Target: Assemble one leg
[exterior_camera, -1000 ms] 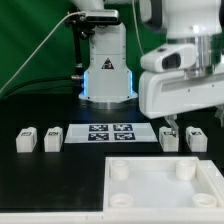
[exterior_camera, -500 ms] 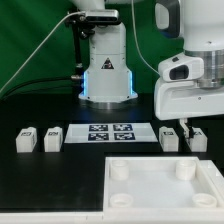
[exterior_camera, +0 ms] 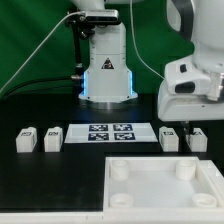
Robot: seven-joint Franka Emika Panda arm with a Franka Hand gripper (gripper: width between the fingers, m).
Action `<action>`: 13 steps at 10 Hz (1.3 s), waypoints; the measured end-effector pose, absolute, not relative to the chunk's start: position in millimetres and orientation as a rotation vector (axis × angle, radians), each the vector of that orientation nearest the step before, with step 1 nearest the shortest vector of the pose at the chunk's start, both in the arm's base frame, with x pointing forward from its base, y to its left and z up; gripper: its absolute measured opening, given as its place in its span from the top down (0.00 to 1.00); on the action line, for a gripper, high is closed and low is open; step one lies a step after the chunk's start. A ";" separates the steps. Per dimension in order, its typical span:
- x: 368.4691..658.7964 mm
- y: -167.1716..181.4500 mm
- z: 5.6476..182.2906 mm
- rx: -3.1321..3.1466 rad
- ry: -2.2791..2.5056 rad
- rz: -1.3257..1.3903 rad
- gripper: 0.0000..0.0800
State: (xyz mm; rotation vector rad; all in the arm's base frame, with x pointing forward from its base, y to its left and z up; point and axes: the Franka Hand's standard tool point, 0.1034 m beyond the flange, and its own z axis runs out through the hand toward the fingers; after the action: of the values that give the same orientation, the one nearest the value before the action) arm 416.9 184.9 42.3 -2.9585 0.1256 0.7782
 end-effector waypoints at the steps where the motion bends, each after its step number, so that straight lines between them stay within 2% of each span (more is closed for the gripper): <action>1: 414.3 184.5 39.9 -2.930 0.120 0.904 0.19; 4: 411.1 183.6 36.2 -2.838 0.095 1.177 0.19; 5: 414.6 185.1 33.7 -2.845 0.096 1.151 0.19; 10: 382.6 191.2 14.9 -2.855 0.096 1.188 0.19; 13: 377.5 190.7 10.0 -2.852 0.096 1.200 0.19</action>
Offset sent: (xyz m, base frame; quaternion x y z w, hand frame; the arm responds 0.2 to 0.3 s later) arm 0.0000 0.0000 0.0000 0.0000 -0.1790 0.0000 0.9838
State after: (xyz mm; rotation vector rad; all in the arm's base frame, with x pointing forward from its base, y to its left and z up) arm 377.5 190.7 10.0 -2.8524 0.0958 1.2003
